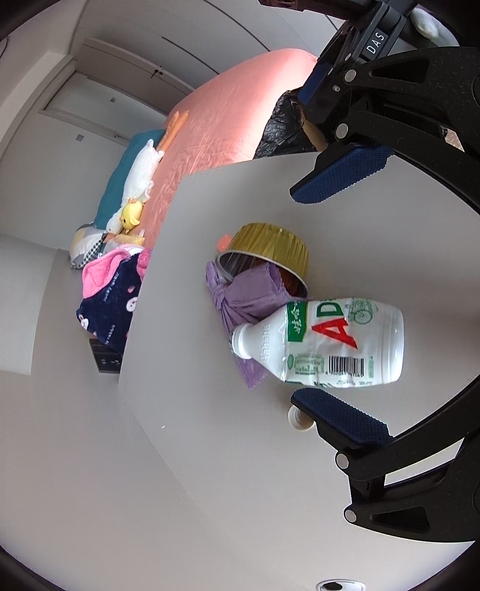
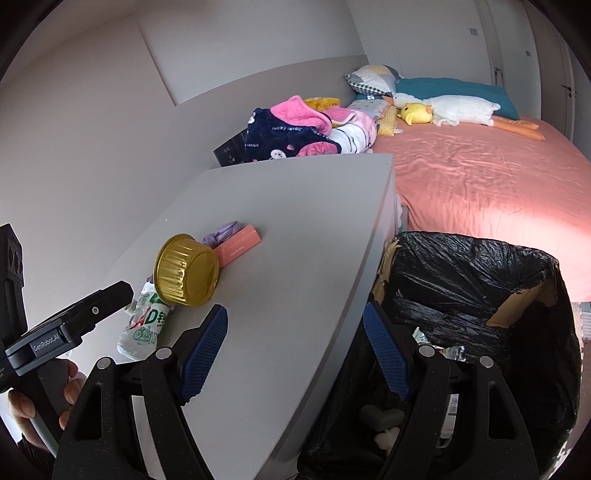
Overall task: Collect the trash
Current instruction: 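Move both grippers back toward the remaining items on the table, then grasp the red cups in the foil tray with the right gripper while the left grasps the small white cup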
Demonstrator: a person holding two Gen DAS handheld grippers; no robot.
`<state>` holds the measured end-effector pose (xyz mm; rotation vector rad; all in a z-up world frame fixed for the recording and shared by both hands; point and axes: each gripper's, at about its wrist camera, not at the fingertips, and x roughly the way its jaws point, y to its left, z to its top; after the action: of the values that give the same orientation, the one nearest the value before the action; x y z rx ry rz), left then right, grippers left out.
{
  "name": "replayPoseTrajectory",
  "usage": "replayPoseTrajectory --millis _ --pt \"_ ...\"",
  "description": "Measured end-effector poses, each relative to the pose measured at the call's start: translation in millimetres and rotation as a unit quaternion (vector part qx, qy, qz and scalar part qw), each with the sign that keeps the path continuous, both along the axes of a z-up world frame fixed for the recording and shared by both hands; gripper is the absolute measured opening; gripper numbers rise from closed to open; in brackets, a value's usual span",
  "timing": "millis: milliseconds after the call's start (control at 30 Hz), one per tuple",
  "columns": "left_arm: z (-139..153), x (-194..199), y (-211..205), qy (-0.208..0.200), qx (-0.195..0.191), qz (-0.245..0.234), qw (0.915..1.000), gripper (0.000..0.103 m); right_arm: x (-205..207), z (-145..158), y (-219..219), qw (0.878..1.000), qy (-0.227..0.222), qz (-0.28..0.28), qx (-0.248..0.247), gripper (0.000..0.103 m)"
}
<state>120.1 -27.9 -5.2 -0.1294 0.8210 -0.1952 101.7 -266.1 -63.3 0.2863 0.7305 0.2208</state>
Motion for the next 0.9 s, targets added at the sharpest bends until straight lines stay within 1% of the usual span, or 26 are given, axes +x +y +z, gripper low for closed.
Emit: replayPoseTrajectory --millis 133,267,533,633,733,800,900 --pt "-3 3 17 0.002 -0.007 0.017 0.9998 0.096 5 1 13 1.000 0.000 0.012 0.001 0.077" --pt "-7 4 29 0.000 0.008 0.034 0.9994 0.096 12 5 26 1.000 -0.004 0.025 0.000 0.077" --pt "-22 12 48 0.016 0.009 0.050 0.9986 0.096 25 8 56 0.998 -0.010 0.055 -0.003 0.077" --pt "-27 13 53 0.019 0.017 0.060 0.9979 0.096 30 9 66 0.998 -0.009 0.061 0.002 0.077" --pt "-34 14 60 0.023 0.018 0.067 0.9973 0.096 37 9 74 0.998 -0.009 0.063 0.008 0.077" --pt "-39 17 63 0.029 0.019 0.072 0.9968 0.091 42 8 79 0.998 -0.007 0.066 0.017 0.077" --pt "-45 20 67 0.035 0.020 0.078 0.9961 0.085 47 9 87 0.997 -0.014 0.068 0.032 0.077"
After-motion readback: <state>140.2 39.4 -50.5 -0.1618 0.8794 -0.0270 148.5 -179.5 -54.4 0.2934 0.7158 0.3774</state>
